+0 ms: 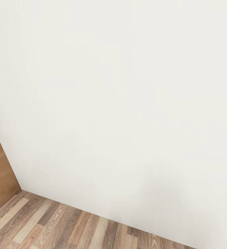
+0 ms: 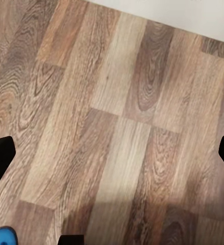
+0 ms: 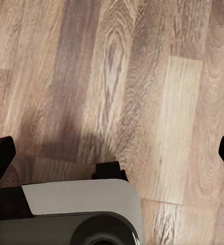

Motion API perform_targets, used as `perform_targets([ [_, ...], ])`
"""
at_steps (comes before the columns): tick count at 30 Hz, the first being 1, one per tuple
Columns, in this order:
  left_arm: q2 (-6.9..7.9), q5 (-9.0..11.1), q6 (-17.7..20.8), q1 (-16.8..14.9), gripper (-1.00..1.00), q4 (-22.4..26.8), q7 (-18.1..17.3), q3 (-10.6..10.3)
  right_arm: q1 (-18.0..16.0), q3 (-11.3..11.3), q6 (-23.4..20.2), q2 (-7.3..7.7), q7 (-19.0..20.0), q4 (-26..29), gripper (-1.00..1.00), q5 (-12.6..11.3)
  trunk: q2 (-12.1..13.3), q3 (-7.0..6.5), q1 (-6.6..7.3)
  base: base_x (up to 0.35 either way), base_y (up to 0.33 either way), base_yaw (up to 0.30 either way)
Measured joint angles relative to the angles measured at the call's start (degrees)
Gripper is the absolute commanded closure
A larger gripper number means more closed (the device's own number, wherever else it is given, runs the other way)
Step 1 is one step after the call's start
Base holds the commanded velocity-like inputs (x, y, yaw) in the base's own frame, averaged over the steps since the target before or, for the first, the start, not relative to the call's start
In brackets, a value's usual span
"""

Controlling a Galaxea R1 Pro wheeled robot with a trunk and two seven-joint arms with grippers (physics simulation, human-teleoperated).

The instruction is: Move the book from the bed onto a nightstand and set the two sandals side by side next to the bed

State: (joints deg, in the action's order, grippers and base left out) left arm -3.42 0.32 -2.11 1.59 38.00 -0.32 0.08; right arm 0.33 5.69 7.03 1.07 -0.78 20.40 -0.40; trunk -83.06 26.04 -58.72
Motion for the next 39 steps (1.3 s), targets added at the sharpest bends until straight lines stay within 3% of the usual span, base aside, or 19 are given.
perform_targets([
  [14, 0.00, 0.0, 0.0, 0.0, -1.00, 0.0, 0.0, 0.0, 0.0, 0.0, 0.0, -0.08, 0.0, 0.0, -1.00, 0.0, 0.0, 0.00, 0.02, 0.267, 0.000, 0.000],
  [24, 0.00, 0.0, 0.0, 0.0, -1.00, 0.0, 0.0, 0.0, 0.0, 0.0, 0.0, -0.09, 0.3, 0.1, -1.00, 0.0, 0.0, 0.00, -0.01, 0.057, 0.000, 0.013],
  [39, 0.00, 0.0, 0.0, 0.0, -1.00, 0.0, 0.0, 0.0, 0.0, 0.0, 0.0, -0.09, 0.3, 0.1, -1.00, 0.0, 0.0, 0.00, -0.01, 0.002, 0.000, 0.237],
])
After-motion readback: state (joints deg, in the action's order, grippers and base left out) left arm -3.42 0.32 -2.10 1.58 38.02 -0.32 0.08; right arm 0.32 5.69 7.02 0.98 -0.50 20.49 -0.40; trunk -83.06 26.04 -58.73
